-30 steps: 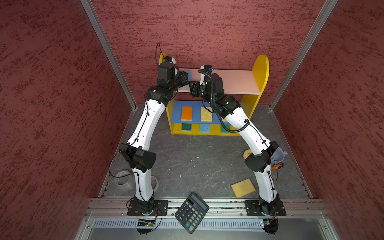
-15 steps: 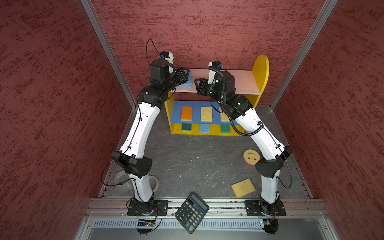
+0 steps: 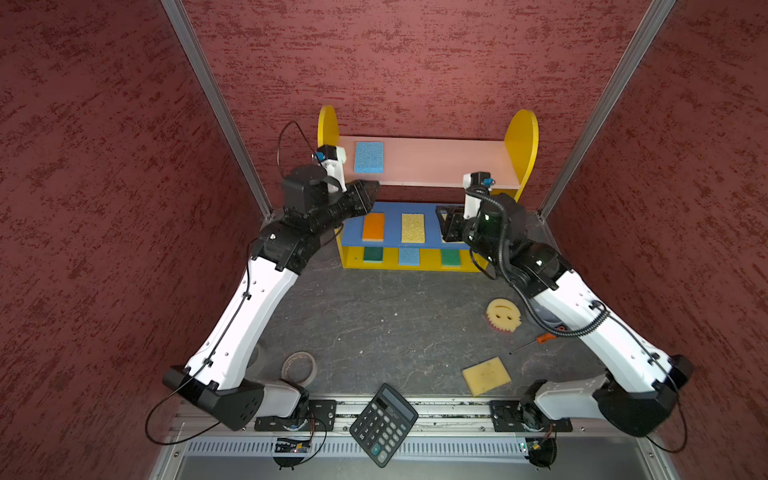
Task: Place and organize the cleaning sponges onto the shelf
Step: 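Withdraw both grippers from the shelf, moving the left gripper toward the pale yellow sponge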
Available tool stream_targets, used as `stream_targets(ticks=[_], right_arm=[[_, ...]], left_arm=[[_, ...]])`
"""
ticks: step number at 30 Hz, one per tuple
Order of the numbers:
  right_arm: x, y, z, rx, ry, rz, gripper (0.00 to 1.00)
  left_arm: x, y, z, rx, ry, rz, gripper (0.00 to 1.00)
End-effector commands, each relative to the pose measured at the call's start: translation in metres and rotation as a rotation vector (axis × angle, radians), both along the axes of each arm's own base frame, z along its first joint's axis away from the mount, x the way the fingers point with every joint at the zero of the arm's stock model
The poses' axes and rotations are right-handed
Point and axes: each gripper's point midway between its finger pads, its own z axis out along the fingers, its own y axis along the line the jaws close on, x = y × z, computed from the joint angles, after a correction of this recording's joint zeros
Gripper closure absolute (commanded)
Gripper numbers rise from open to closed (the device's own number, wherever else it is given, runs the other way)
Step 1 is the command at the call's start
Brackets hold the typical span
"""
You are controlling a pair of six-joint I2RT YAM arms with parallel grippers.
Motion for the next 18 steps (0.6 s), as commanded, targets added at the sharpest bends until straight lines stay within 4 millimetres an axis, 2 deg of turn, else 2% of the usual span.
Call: stream_targets(ticks=[1, 2, 4, 6, 9, 11, 13, 16, 18], right_arm=[[-0.016, -0.038, -0.06, -0.087, 0.112, -0.126, 0.62], [-0.022, -0.052, -0.078, -0.12, 0.136, -0.17, 0.62], [-0.033, -0.076, -0.103, -0.156, 0.191, -0.234, 0.63], [-0.045, -0.098, -0.119, -0.138, 0.23, -0.291, 0.65], [-0.057, -0.13, -0.139, -0.074, 0.265, -0.371, 0.68], [-0.062, -0.15, -0.159, -0.06, 0.316, -0.418, 0.69], [-0.064, -0.159, -0.183, -0.045, 0.388, -0.422, 0.69], [-0.061, -0.146, -0.211, 0.073, 0.451, -0.293, 0.71], [-0.059, -0.143, -0.225, 0.143, 0.485, -0.265, 0.72]], left_arm=[[-0.026, -0.022, -0.032, 0.073, 0.004, -0.078, 0.67], [-0.034, -0.03, -0.05, 0.097, 0.034, -0.104, 0.66], [-0.048, -0.046, -0.082, 0.138, 0.081, -0.177, 0.55], [-0.063, -0.064, -0.121, 0.206, 0.133, -0.257, 0.46], [-0.082, -0.085, -0.174, 0.285, 0.225, -0.36, 0.43], [-0.094, -0.1, -0.197, 0.309, 0.262, -0.423, 0.38], [-0.107, -0.12, -0.215, 0.34, 0.293, -0.498, 0.3], [-0.127, -0.153, -0.244, 0.414, 0.34, -0.622, 0.2], [-0.137, -0.172, -0.269, 0.473, 0.376, -0.675, 0.17]])
